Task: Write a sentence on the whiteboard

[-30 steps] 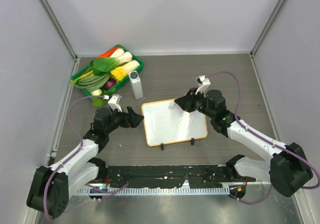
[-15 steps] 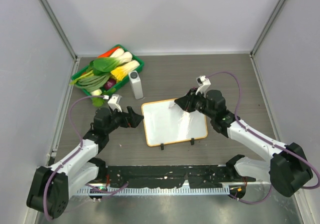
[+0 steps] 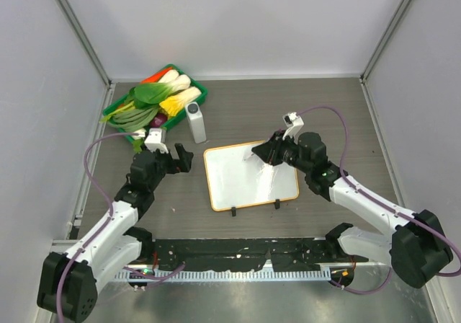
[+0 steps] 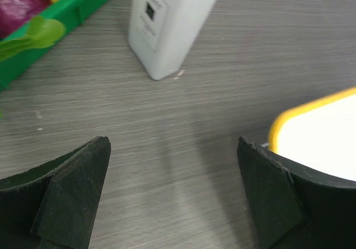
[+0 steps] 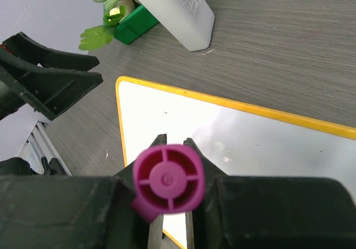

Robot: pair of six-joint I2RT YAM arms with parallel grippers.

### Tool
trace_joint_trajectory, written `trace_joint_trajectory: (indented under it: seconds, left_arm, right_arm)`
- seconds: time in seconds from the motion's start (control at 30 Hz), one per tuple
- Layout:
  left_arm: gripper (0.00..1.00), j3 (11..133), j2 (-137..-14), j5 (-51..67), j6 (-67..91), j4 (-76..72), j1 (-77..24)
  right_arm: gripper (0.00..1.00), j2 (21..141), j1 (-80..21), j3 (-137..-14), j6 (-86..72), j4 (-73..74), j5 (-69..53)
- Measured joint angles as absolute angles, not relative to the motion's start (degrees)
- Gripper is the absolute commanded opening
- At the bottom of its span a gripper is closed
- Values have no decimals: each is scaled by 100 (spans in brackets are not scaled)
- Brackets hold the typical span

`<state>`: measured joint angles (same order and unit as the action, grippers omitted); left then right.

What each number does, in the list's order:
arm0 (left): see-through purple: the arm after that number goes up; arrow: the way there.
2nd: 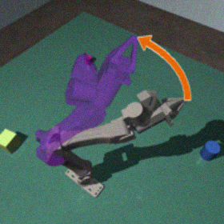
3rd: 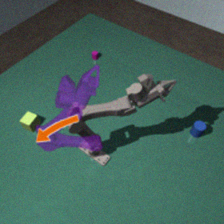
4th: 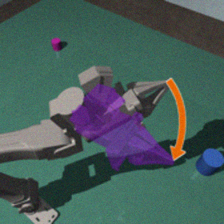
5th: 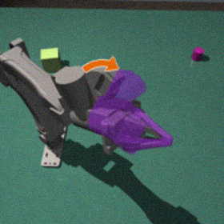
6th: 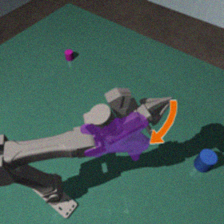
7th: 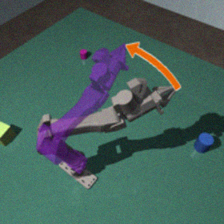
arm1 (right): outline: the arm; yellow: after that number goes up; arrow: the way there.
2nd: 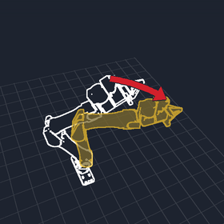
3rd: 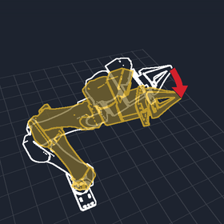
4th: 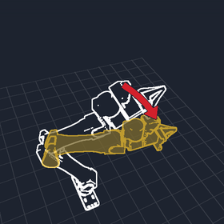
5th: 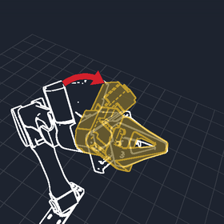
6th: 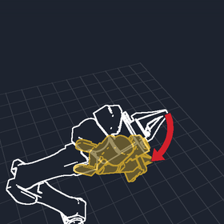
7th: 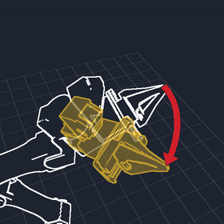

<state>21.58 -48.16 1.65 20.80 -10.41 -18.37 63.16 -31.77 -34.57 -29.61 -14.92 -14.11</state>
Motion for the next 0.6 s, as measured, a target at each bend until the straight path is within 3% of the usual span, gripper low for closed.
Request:
trace_joint_trajectory:
  seconds: [0.27, 0.6]
  left_arm:
    - [100, 2158, -5190, -569, 1396, -1155, -1820]
    - [100, 2158, -5564, -637, 956, -1796, -1555]
  right_arm:
    - [1, 6121, -3177, -3398, -2915, -1424, -1422]
    - [1, 6040, -3177, -3398, -2849, -1406, -1420]
